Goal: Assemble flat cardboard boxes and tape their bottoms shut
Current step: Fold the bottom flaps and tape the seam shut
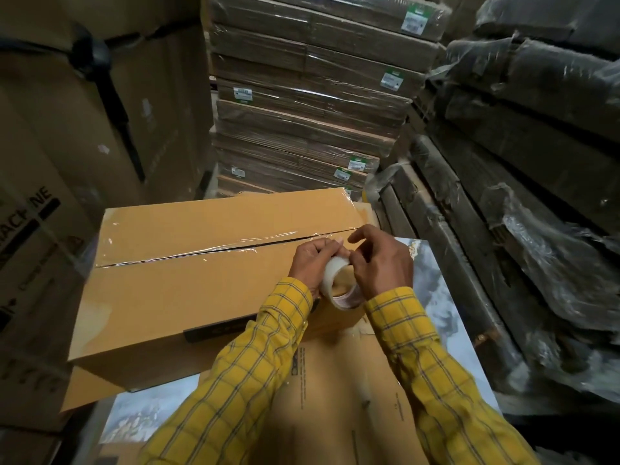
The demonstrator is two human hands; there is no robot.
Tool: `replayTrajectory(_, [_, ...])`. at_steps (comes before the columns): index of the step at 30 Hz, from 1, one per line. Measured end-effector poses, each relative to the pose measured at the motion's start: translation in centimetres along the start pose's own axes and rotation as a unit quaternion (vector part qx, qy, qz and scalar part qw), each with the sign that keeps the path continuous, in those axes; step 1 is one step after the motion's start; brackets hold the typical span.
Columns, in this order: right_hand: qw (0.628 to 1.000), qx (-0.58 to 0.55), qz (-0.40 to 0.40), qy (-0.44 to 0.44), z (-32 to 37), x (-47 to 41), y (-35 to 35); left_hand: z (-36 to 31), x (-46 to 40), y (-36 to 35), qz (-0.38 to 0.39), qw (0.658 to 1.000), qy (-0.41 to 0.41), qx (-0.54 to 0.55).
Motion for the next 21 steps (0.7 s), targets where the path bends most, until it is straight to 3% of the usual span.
replayTrajectory(3, [0.998,0.046,0.015,0.046,0.4,0.4,0.3,-0.1,0.2,-0.1,-0.031,0.999,-0.026,-0.003])
replayTrajectory(7, [0.991,0.11,0.067,0.039,0.2,-0.9,0.5,0.0,0.5,-0.4,-0.076,0.993,-0.082,-0.043])
replayTrajectory(13, [0.991,0.09,0.074,0.068,-1.6,-1.1,-0.8,0.4,0.6,-0.9,-0.081,0.986,-0.12,-0.082])
replayTrajectory(17, [0.997,-0.014,0.016,0.078,-3.7,-0.8,-0.4,0.8,0.2,-1.5,-0.114,0.979,-0.126,-0.11])
replayTrajectory(21, [0.99,-0.046,-0.064,0.113,-4.9,1.6,1.4,1.1,-0.3,-2.1,-0.162,0.978,-0.098,-0.09])
Point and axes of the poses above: each hand's wrist, its own x-axis away from the middle knuckle, its own y-axis out of the back of the hand, z = x × y, the point moved 2 cm from there along -x, towards the middle knuckle, and after that the axes turned 5 degrees about -z, right-handed, at the moved point
